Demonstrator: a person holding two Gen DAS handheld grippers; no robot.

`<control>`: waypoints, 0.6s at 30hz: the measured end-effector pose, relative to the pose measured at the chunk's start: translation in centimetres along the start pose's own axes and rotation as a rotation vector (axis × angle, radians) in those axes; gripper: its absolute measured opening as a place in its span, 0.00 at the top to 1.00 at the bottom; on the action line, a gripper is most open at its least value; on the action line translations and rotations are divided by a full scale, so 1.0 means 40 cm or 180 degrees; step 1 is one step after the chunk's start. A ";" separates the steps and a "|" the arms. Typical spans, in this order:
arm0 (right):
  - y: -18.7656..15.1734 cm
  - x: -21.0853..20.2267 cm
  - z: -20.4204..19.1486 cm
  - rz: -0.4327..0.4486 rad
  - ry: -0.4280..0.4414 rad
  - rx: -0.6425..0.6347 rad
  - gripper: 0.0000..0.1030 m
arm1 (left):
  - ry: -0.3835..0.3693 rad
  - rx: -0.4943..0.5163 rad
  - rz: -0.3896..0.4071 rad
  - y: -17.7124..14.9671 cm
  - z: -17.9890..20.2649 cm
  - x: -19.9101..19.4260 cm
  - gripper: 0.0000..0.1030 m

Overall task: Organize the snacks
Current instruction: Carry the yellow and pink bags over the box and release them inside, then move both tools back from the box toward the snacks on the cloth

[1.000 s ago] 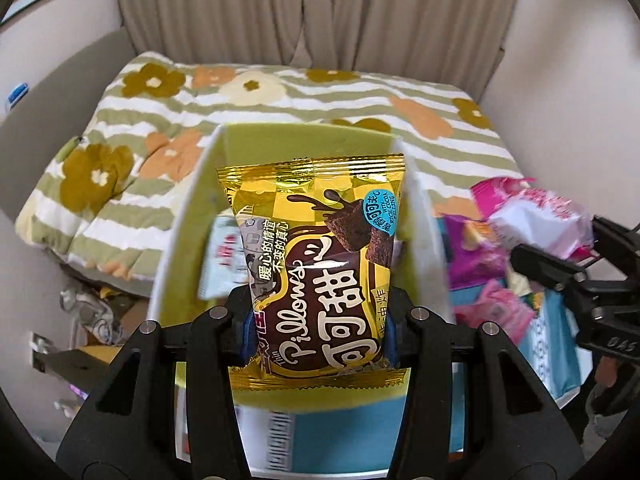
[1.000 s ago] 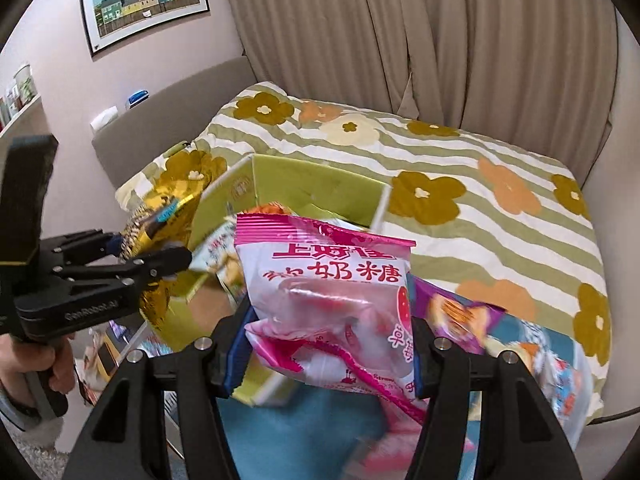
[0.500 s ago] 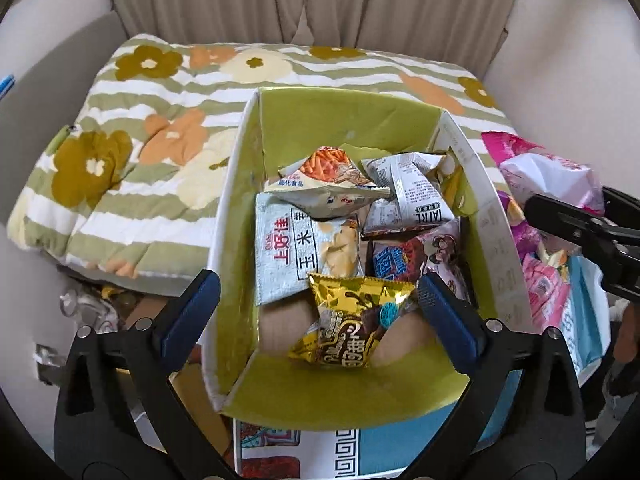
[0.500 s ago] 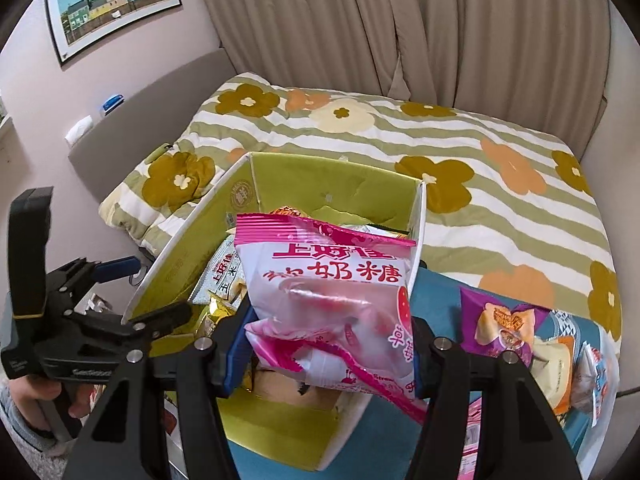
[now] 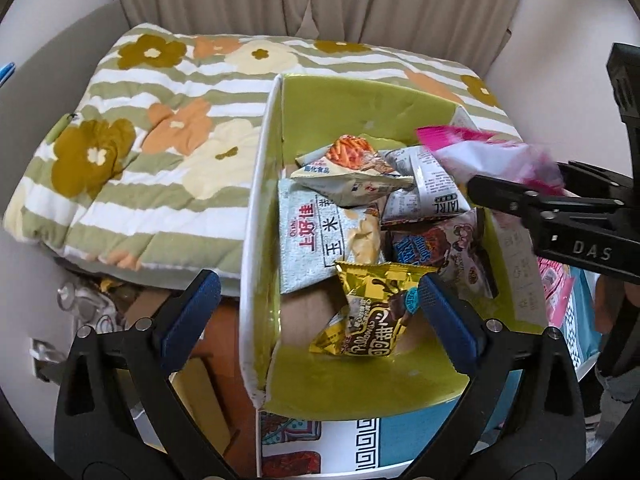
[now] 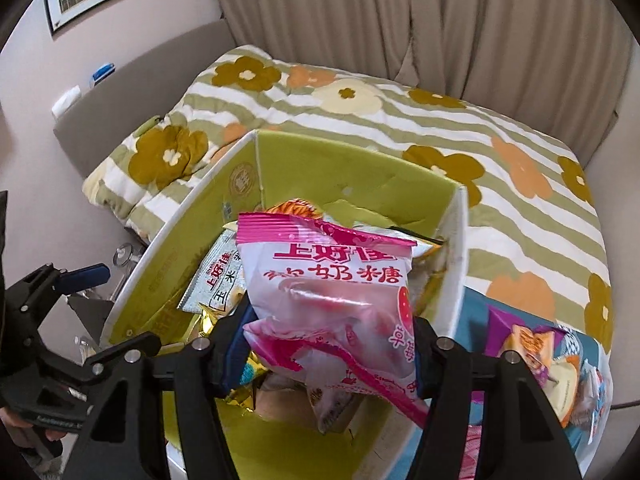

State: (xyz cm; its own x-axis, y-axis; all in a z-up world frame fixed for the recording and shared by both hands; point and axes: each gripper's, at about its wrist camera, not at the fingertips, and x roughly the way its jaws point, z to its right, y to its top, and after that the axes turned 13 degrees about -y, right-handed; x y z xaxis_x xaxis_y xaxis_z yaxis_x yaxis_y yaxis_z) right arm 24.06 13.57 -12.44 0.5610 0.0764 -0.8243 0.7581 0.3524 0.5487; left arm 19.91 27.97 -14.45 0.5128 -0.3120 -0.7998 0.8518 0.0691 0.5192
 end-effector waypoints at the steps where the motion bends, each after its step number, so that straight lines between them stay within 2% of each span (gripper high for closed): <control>1: 0.001 0.006 -0.003 0.0013 0.0021 -0.0006 0.20 | 0.0003 -0.0009 -0.0004 -0.002 -0.002 0.000 0.04; 2: 0.001 0.012 -0.007 0.0012 0.0052 -0.0015 0.03 | 0.0012 -0.0020 -0.0010 -0.005 -0.004 0.001 0.04; 3: 0.001 0.013 -0.010 0.0010 0.0064 -0.0021 0.00 | 0.0016 -0.0041 -0.0016 -0.010 -0.008 0.002 0.04; 6: -0.016 -0.004 -0.008 0.0134 0.0097 0.0020 0.01 | -0.0005 -0.0102 -0.0019 -0.021 -0.014 0.003 0.04; 12: -0.050 -0.013 -0.011 0.0103 0.0044 0.0015 0.01 | -0.0034 -0.0097 -0.0056 -0.038 0.005 0.011 0.04; 18: -0.059 -0.052 0.007 0.0179 0.0013 0.0050 0.01 | -0.0006 -0.0076 0.0024 -0.036 0.040 -0.018 0.04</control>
State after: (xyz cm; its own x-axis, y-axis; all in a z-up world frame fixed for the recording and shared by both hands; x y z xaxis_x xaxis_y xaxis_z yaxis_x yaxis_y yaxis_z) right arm 21.21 12.32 -11.97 0.6015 0.0995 -0.7926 0.7306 0.3327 0.5962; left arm 18.13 26.60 -14.14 0.5191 -0.3133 -0.7952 0.8502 0.0942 0.5179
